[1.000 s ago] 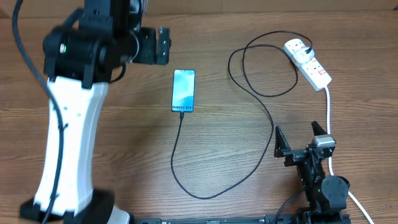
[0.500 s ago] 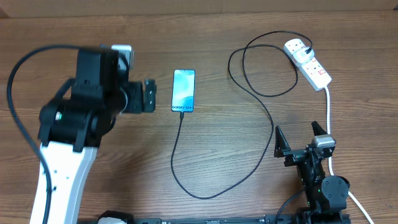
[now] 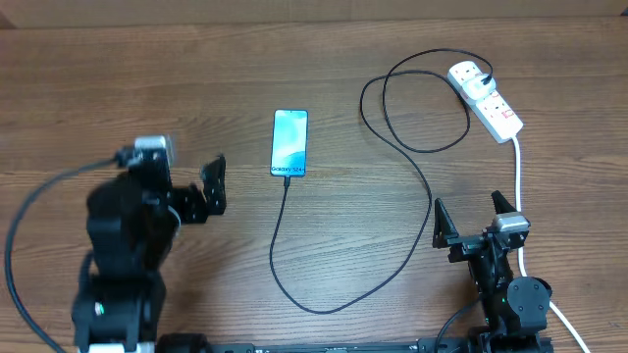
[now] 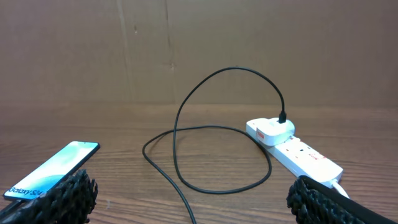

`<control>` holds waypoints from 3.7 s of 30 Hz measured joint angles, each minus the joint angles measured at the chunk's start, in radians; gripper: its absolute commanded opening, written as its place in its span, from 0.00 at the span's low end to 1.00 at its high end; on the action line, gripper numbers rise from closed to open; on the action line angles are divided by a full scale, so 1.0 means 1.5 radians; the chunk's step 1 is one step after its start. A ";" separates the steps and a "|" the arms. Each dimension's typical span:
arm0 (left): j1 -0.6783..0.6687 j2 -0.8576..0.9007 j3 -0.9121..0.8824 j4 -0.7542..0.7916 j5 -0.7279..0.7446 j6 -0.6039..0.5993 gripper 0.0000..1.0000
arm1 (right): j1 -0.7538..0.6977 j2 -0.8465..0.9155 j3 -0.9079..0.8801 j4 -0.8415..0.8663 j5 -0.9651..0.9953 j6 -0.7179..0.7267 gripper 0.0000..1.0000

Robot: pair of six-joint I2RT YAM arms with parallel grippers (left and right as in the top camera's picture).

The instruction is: Plug charger to phone and switch on socket

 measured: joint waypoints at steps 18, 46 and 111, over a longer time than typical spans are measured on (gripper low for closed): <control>0.024 -0.274 -0.270 0.119 0.050 0.000 1.00 | 0.000 0.000 0.000 0.000 0.000 -0.001 1.00; 0.037 -0.481 -0.524 0.405 0.013 -0.025 1.00 | 0.000 0.000 0.000 0.000 0.000 0.000 1.00; 0.019 -0.482 -0.526 0.291 -0.054 0.072 1.00 | 0.000 0.000 0.000 0.000 0.001 -0.001 1.00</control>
